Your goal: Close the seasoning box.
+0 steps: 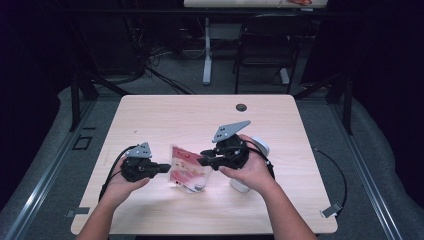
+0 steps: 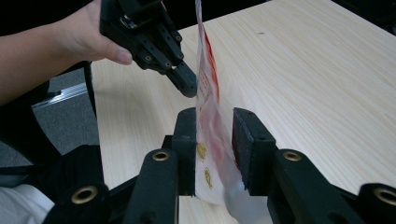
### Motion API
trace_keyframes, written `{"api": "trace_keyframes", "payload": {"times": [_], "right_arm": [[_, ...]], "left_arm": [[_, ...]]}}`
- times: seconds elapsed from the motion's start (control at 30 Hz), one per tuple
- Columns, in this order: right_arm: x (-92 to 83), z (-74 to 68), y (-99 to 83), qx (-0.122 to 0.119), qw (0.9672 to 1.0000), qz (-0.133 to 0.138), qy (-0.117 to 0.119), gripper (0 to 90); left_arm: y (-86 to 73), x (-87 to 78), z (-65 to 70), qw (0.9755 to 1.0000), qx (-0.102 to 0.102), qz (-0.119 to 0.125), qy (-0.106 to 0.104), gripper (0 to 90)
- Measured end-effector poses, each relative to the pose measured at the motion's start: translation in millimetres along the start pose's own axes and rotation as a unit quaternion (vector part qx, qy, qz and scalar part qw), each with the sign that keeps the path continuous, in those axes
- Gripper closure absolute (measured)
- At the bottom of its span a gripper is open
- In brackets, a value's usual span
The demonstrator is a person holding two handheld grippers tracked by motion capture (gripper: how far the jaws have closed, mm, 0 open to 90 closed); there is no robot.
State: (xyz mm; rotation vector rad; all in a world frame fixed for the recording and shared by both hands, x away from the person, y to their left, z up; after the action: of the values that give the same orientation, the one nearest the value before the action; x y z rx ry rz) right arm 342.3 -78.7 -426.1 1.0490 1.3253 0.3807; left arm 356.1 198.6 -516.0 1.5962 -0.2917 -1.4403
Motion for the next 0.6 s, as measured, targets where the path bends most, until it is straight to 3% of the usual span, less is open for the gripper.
{"api": "trace_keyframes", "payload": {"times": [0.43,0.6], "right_arm": [[3.5,-8.1,4.7,-0.004,0.9998,0.013,0.015,69.9],[7.4,-7.3,8.6,-0.003,0.9998,0.010,0.016,67.3]], "left_arm": [[-9.2,2.0,-4.7,0.9996,-0.025,0.000,-0.011,90.0],[-10.5,-0.5,-4.7,0.9993,-0.031,0.000,-0.021,81.4]]}}
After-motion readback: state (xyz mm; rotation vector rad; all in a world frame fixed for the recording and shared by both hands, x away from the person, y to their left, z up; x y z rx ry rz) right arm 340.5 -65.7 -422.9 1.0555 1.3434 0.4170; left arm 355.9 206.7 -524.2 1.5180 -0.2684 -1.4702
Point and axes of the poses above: each handheld gripper's, and its own axes: x roughly forward along the jaws, y roughly out of its top, z roughly to its right, the point moved 2 cm from there along x, roughly forward along the jaws
